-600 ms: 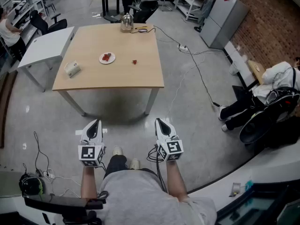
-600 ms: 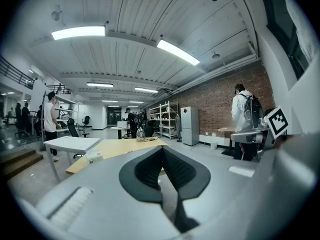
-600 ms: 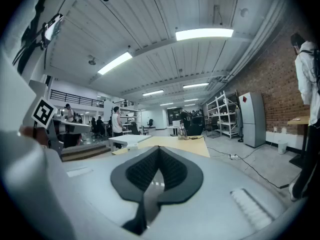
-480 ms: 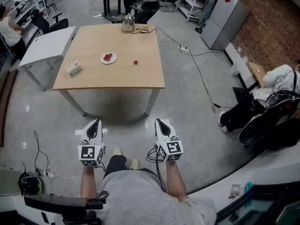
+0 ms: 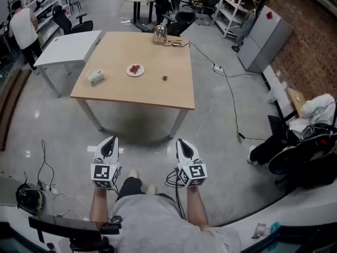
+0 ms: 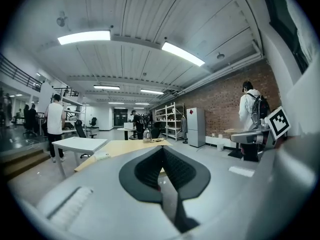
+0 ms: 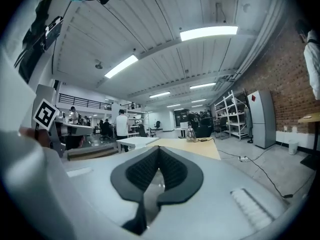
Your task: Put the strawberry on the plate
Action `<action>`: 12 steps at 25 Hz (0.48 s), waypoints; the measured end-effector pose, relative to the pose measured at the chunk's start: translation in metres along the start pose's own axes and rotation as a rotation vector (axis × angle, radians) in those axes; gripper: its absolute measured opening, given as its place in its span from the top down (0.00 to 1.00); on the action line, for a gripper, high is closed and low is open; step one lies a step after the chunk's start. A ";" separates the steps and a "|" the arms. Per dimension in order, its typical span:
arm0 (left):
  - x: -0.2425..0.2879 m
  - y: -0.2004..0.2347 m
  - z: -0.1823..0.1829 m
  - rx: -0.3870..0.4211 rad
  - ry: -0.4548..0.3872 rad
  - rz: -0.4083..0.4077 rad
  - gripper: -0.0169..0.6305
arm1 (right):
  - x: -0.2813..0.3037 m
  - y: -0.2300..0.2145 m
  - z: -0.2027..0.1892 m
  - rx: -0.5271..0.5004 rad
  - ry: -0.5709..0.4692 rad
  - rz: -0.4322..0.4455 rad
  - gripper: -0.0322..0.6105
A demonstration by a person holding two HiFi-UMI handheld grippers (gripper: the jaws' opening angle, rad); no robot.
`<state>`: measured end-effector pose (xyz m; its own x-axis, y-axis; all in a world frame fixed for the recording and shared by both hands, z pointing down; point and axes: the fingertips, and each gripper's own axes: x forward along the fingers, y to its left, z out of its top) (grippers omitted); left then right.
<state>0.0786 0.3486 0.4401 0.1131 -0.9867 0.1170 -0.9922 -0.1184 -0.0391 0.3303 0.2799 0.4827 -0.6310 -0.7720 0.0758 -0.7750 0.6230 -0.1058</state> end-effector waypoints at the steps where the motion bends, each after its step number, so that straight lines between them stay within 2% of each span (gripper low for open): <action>1: -0.002 0.001 0.000 -0.001 -0.001 0.007 0.94 | 0.002 0.002 0.000 0.000 0.001 0.008 0.94; 12: -0.008 0.025 -0.006 -0.020 0.021 0.064 0.94 | 0.028 0.018 -0.008 0.005 0.035 0.067 0.94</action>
<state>0.0527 0.3539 0.4439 0.0489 -0.9895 0.1360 -0.9982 -0.0530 -0.0269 0.2986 0.2703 0.4911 -0.6821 -0.7240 0.1026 -0.7311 0.6722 -0.1170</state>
